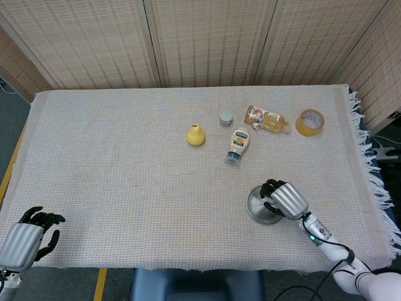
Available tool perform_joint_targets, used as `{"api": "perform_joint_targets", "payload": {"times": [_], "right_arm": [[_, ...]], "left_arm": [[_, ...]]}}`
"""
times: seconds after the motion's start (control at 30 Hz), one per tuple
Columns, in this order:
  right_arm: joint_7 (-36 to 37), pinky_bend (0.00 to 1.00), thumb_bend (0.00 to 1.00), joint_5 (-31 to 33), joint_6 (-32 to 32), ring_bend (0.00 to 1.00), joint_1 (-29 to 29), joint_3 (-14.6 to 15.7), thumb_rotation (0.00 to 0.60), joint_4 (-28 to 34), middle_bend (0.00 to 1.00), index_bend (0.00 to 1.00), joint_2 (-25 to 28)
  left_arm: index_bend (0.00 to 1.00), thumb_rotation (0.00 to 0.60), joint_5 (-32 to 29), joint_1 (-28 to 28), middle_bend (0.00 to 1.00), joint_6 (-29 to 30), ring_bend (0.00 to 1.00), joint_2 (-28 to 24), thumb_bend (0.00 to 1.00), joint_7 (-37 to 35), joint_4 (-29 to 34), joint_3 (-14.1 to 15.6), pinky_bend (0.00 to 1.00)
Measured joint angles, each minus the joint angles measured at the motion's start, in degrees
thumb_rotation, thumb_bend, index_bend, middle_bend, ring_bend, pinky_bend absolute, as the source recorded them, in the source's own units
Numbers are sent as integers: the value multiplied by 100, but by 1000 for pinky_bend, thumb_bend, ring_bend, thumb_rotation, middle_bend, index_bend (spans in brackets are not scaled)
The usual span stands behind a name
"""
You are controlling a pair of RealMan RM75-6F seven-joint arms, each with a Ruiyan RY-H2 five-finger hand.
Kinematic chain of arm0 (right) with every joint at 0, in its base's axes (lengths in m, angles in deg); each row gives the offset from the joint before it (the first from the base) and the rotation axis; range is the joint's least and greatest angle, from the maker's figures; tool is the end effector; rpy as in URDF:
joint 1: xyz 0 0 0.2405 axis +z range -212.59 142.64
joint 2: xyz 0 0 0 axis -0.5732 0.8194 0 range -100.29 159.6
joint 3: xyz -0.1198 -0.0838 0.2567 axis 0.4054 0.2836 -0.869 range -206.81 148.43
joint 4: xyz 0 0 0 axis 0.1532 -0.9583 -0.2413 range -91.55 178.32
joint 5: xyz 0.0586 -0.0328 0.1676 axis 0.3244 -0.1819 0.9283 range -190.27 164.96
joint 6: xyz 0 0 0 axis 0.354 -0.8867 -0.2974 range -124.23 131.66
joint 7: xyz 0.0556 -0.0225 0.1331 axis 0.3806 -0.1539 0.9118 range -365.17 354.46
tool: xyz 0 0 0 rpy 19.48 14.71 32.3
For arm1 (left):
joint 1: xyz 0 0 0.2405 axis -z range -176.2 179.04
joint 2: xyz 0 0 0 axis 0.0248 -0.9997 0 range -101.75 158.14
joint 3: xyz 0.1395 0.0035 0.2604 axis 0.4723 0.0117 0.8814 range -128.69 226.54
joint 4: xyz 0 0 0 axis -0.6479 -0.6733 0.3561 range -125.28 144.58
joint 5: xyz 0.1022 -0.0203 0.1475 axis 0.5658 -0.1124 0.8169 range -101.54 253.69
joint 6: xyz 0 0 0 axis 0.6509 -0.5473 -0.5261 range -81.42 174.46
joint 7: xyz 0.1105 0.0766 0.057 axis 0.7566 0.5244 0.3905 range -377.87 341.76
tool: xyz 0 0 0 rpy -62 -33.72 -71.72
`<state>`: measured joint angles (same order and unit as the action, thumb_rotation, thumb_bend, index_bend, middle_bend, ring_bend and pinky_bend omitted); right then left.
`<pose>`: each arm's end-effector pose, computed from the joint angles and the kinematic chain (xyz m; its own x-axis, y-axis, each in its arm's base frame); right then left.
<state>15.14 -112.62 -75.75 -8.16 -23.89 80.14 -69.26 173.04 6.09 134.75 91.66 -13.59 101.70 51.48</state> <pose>-0.3146 -0.3018 0.0168 0.5130 -0.0796 0.8547 -0.7420 -0.5417 0.3949 -0.3156 0.1628 0.1910 0.4896 0.0258 0.8715 0.8575 -0.1954 -0.4759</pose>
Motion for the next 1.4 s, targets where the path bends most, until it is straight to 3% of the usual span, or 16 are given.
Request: {"api": "perform_joint_targets", "payload": {"times": [0.13,0.37,0.63,0.77,1.0,1.4], "right_arm": [[406,518,274,-6,15,303,-9,49,600,-25,413,495,-48],[1779,518,275,-19,192,303,33,183,600,668,413,495,215],[1093,518,276,41,-38,303,-8,66,600,411,413,495,185],[1173,518,277,105,-288,303,-52,-41,600,333,413,495,226],[714,518,278,580,-136,302,-238,-306,600,137,413,488,411],[1664,504,274,942,415,254,-384,-464,600,-1109,410,423,41]], "left_arm": [[404,600,-17,0,447,-19,372,2,512,13,5,3,213],[404,600,1,-6,447,0,372,-5,512,16,18,8,212],[404,600,-11,-7,447,-3,372,-5,514,8,15,2,212],[405,600,-10,-8,447,0,371,-6,514,13,16,2,211],[404,600,2,-13,447,0,372,-2,514,46,27,9,210],[405,600,-35,6,447,-84,372,22,514,119,26,18,208]]}}
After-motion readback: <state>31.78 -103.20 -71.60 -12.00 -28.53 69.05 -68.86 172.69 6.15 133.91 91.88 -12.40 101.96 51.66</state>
